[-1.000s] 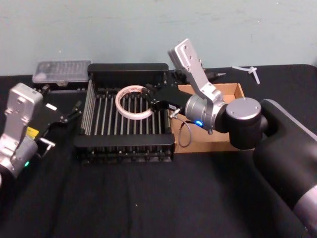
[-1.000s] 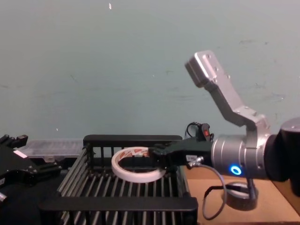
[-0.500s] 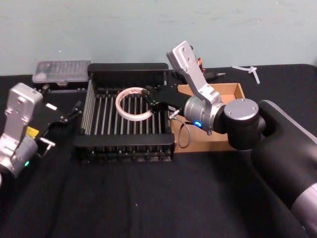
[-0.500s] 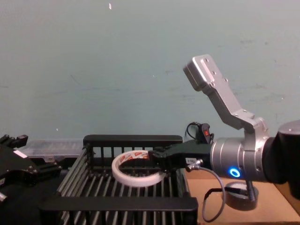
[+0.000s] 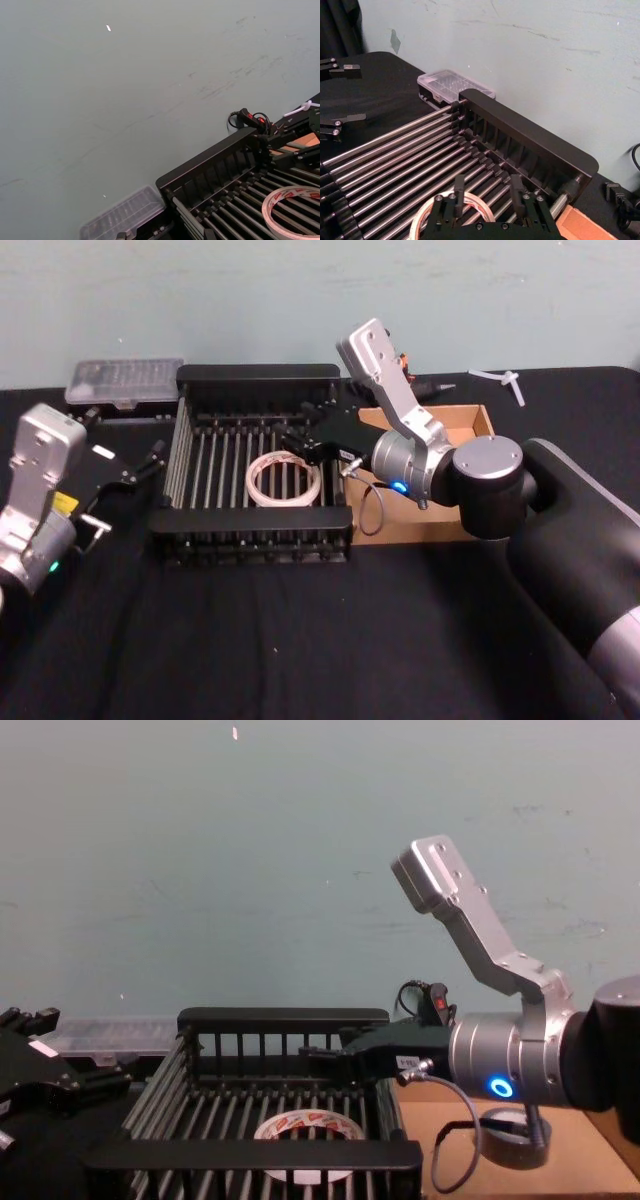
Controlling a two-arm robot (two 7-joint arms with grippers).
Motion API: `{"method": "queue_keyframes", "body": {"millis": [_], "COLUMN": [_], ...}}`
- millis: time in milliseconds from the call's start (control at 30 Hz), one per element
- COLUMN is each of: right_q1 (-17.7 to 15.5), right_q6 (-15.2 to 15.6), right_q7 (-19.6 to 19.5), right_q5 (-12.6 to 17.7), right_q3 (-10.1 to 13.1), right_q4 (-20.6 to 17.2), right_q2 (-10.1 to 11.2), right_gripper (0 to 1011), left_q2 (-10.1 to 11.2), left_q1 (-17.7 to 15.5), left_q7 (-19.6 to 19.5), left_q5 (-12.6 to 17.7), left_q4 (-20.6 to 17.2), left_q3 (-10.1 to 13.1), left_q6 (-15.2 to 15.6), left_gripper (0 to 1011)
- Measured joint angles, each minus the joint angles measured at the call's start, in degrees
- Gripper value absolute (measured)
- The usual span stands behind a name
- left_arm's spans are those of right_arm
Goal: Pick up the white tape and place it into the black box , Pick up the silver tape and place it into the brown box.
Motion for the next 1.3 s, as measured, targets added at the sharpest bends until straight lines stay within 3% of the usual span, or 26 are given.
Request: {"method": "queue_keyframes", "body": {"millis": [300,533,900,1300], "right_q1": [0.00,0.00,-0.42,-5.14], "right_q6": [0.00,0.00,-0.09,0.98], "right_q7": [0.02,0.02,0.26,-0.74], "right_q5": [0.05,0.08,0.08,0.95], "right_q3": [0.00,0.00,0.41,3.98], "right_q4": [-0.05,-0.05,-0.79,-11.24], "right_q2": [0.00,0.00,0.16,3.69], "right_gripper": [826,1000,1002,1002], "left_q2": [0.00,0.00,0.00,0.00], "left_q1": [0.00,0.00,0.00,0.00], "left_q7": [0.00,0.00,0.00,0.00], "left_q5": [0.00,0.00,0.00,0.00], "left_q4": [0.00,0.00,0.00,0.00], "left_q3": [0.00,0.00,0.00,0.00], "left_q6": [0.00,0.00,0.00,0.00], "left_gripper": [1001,1001,1001,1001]}}
